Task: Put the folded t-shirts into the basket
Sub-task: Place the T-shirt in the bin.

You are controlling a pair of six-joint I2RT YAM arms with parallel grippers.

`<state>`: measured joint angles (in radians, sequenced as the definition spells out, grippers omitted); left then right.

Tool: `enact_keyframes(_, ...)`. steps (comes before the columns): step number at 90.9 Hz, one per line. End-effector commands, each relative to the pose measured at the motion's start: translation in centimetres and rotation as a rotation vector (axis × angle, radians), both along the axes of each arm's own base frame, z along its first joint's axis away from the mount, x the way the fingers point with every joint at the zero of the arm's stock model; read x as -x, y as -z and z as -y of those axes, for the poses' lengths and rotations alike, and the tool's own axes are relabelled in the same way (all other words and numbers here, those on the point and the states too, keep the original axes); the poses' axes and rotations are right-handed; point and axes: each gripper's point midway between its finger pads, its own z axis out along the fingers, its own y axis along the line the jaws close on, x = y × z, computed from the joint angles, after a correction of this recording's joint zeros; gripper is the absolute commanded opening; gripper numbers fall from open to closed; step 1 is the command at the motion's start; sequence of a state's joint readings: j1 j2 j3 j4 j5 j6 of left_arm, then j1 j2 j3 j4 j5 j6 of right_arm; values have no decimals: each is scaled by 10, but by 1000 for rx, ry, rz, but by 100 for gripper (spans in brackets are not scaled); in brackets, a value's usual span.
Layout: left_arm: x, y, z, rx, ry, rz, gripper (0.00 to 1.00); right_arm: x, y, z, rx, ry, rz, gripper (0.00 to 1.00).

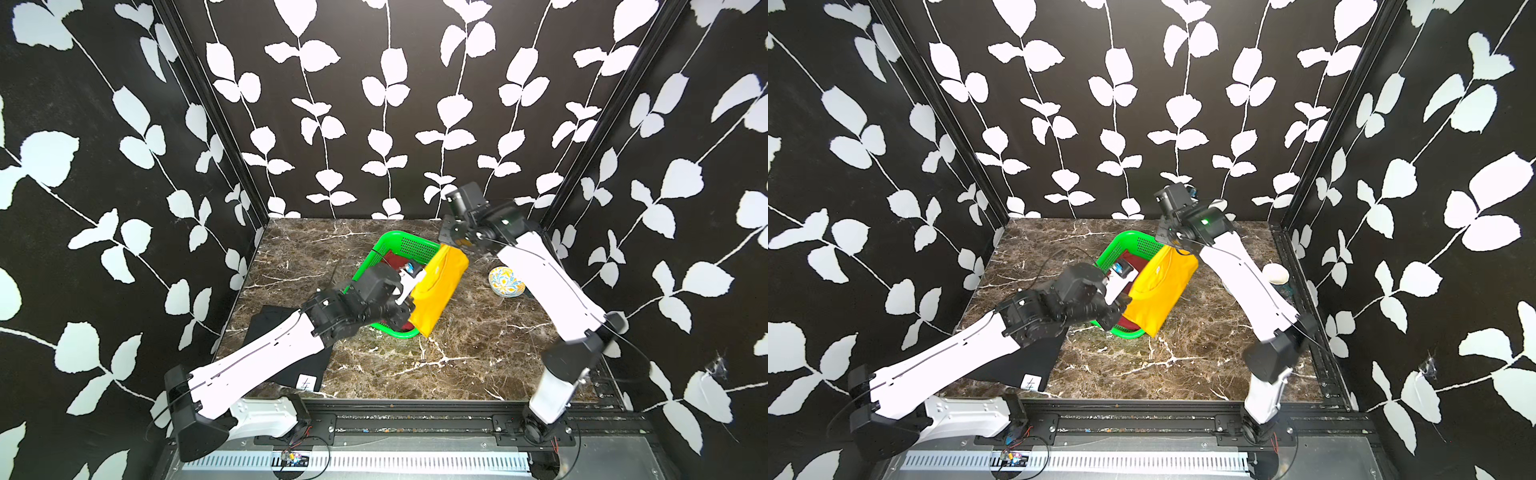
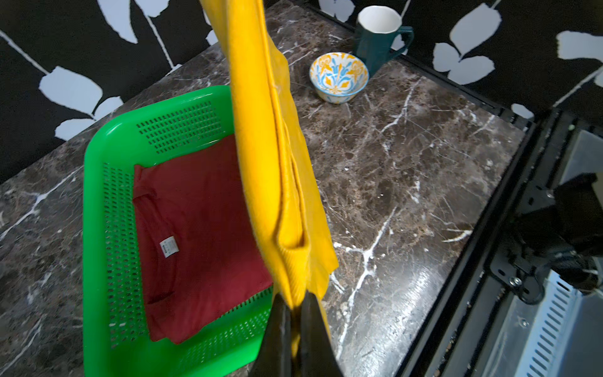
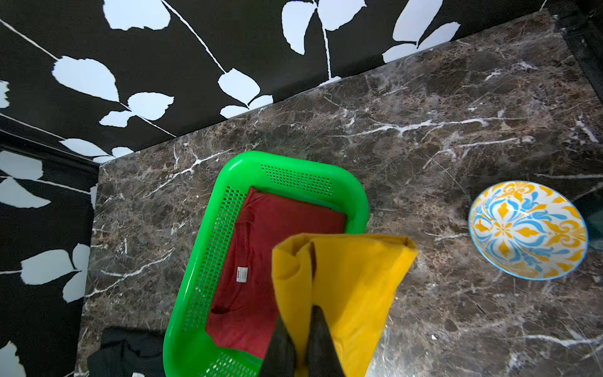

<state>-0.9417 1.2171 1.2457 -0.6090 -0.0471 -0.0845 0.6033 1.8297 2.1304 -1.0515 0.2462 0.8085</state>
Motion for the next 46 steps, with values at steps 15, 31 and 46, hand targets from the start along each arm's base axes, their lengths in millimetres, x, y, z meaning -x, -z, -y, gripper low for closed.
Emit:
enact_keyframes(15, -34, 49, -37, -20, -88, -126, 0, -43, 36, -23, 43, 37, -44, 0)
enact_keyframes(31, -49, 85, -53, -83, -130, -193, 0, -59, 64, -38, 38, 41, -86, 0)
enact_keyframes(46, -67, 104, -78, -170, -245, -192, 0, -72, 81, -55, -1, 21, -95, 0)
